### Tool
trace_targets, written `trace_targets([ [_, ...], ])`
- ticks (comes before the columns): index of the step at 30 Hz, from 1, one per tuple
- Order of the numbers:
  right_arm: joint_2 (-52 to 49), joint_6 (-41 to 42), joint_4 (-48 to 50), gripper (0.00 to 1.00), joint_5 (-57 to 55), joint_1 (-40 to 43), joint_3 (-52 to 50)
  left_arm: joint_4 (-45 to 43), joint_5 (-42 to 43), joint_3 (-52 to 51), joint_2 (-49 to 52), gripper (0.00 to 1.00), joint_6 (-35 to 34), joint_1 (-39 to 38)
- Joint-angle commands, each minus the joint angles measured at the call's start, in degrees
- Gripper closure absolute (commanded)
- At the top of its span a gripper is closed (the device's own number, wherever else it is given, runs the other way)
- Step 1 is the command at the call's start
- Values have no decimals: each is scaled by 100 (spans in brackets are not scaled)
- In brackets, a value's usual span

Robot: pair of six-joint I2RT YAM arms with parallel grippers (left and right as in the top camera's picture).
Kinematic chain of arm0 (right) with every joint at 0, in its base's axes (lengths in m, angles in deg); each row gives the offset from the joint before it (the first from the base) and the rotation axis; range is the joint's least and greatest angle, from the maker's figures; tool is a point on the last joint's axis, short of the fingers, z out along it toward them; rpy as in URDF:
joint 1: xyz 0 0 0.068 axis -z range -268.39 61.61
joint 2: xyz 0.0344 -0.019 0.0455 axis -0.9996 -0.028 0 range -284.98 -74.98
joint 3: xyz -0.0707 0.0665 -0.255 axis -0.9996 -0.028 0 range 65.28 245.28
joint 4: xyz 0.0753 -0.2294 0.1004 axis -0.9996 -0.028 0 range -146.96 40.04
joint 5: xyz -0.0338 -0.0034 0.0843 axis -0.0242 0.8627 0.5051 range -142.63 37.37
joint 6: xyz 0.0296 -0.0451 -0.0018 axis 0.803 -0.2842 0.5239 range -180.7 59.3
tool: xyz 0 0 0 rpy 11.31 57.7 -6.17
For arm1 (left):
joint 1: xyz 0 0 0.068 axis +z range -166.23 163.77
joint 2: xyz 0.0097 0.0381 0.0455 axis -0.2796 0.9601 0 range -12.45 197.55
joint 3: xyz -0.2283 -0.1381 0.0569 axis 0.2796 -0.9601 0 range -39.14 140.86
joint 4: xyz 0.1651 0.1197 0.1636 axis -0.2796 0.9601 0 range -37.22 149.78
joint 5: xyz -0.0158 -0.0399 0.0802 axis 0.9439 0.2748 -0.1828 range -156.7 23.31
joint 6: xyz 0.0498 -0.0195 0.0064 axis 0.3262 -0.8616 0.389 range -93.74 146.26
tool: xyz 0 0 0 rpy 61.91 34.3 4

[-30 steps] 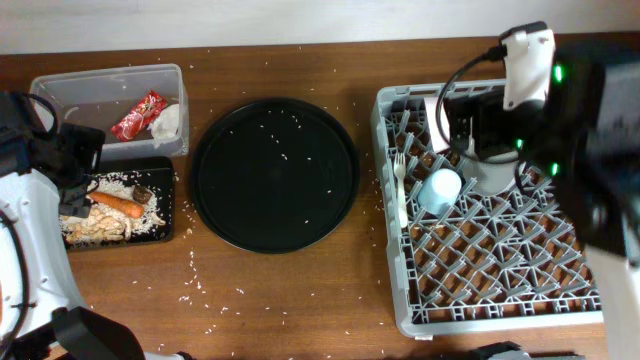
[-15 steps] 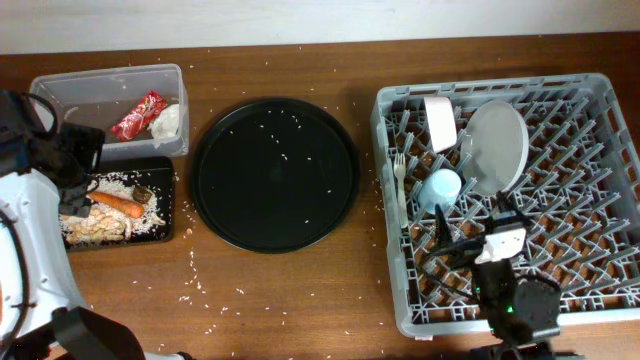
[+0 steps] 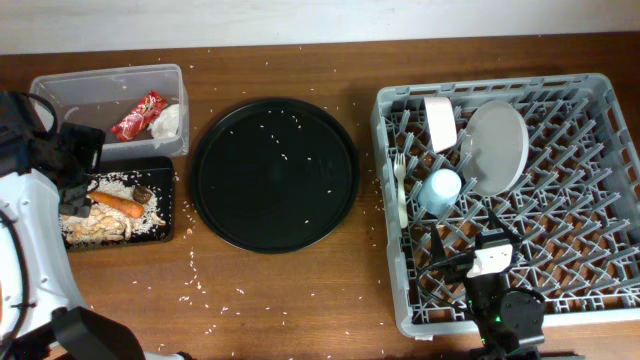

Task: Sort waste into correct bins and load items into the dishwasher rack

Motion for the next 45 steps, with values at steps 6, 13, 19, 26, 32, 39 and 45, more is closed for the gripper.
trace_targets([
  [6, 70, 28, -11, 1, -50, 17, -46, -7, -4, 44, -9, 1, 70, -7],
  [13, 70, 28, -11, 1, -50, 17, -46, -7, -4, 44, -7, 1, 70, -7],
  [19, 70, 28, -11, 1, -50, 17, -46, -7, -4, 44, -9, 1, 70, -7],
  [26, 70, 28, -11, 1, -50, 17, -46, -7, -4, 42, -205, 1, 70, 2],
  [32, 70, 28, -11, 1, -52, 17, -46, 133, -1499, -229, -1294, 1, 94, -811],
  [39, 70, 28, -11, 1, -50, 17, -46, -2376, -2273, -2833, -3519, 1, 1012, -1917],
  [45, 70, 28, -11, 1, -50, 17, -46, -5075, -1058, -5818, -5875, 1, 3670, -1880],
])
